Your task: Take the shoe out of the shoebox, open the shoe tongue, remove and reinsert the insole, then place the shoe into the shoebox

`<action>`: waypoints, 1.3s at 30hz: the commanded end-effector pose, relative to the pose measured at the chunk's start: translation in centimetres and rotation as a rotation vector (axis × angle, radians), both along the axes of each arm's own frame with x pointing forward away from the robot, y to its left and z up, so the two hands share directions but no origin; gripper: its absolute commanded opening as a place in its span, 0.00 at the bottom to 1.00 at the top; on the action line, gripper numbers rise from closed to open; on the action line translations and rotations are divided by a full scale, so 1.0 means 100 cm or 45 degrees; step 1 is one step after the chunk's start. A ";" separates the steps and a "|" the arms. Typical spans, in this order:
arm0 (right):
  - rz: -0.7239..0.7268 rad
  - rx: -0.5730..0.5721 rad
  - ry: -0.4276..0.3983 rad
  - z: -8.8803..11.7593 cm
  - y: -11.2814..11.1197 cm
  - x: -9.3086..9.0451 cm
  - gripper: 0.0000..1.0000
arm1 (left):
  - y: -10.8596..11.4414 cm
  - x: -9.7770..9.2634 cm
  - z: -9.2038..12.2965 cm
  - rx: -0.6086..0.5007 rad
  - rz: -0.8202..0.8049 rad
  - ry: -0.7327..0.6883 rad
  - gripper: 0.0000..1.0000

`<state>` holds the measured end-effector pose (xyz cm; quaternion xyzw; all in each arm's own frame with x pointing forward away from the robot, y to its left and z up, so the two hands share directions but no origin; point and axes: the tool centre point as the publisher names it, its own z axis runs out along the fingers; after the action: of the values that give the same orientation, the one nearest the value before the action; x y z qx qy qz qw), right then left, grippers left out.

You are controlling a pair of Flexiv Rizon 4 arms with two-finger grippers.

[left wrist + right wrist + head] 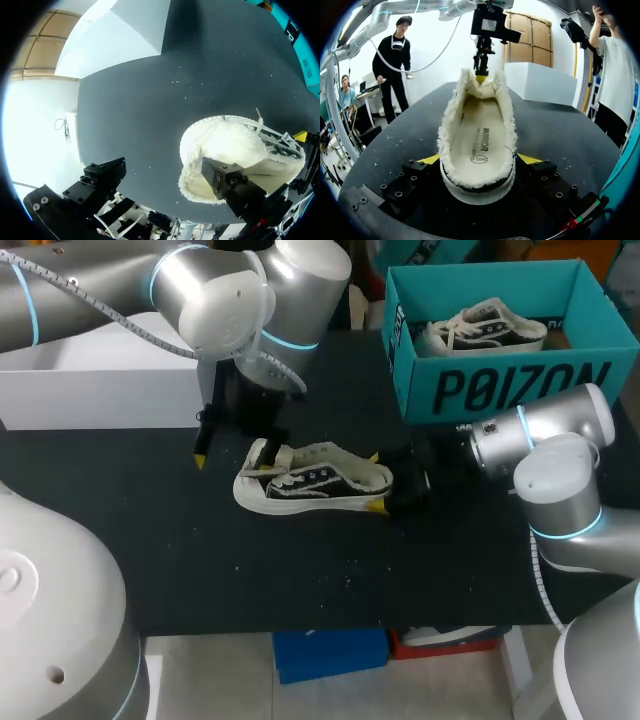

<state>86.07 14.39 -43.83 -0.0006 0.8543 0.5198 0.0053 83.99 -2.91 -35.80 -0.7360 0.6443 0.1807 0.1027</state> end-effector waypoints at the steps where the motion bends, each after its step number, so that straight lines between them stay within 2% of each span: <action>1: -0.005 0.000 -0.001 -0.003 0.000 0.001 0.00 | 0.001 0.001 -0.005 -0.014 -0.005 0.002 1.00; 5: -0.005 0.000 -0.001 -0.003 0.000 0.001 0.00 | -0.001 0.004 0.012 -0.130 -0.053 -0.012 1.00; 11: -0.005 0.000 -0.001 -0.003 0.000 0.001 0.00 | -0.013 0.008 0.061 -0.536 -0.398 -0.034 1.00; 12: -0.005 0.000 -0.001 -0.003 0.000 0.001 0.00 | -0.016 0.008 0.067 -0.586 -0.483 -0.003 0.85; 13: -0.005 0.000 -0.001 -0.003 0.000 0.001 0.00 | -0.020 0.007 0.072 -0.624 -0.567 0.022 0.40; 14: -0.005 0.000 -0.001 -0.003 0.000 0.001 0.00 | -0.025 0.007 0.077 -0.664 -0.658 0.046 0.13; 15: -0.005 0.000 -0.001 -0.003 0.000 0.001 0.00 | -0.030 0.007 0.082 -0.712 -0.740 0.089 0.00; 16: -0.005 0.000 -0.001 -0.003 0.000 0.001 0.00 | -0.035 0.006 0.086 -0.785 -0.827 0.178 0.00; 19: -0.005 0.000 -0.001 -0.003 0.000 0.001 0.00 | -0.048 0.002 0.095 -0.860 -1.176 0.323 0.00; 21: -0.005 0.000 -0.001 -0.003 0.000 0.001 0.00 | -0.057 -0.001 0.099 -0.854 -1.396 0.372 0.00; 25: -0.005 0.000 -0.001 -0.003 0.000 0.001 0.00 | -0.064 0.000 0.107 -0.842 -1.812 0.618 0.00; 26: -0.005 0.000 -0.001 -0.003 0.000 0.001 0.00 | -0.064 0.002 0.108 -0.775 -1.868 0.621 0.00; 39: -0.005 0.000 -0.001 -0.003 0.000 0.001 0.00 | -0.064 0.002 0.108 -0.779 -1.901 0.635 0.00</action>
<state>86.06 14.35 -43.86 -0.0004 0.8543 0.5198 0.0054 83.46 -9.14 -24.92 -0.3479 0.9322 0.0319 -0.0948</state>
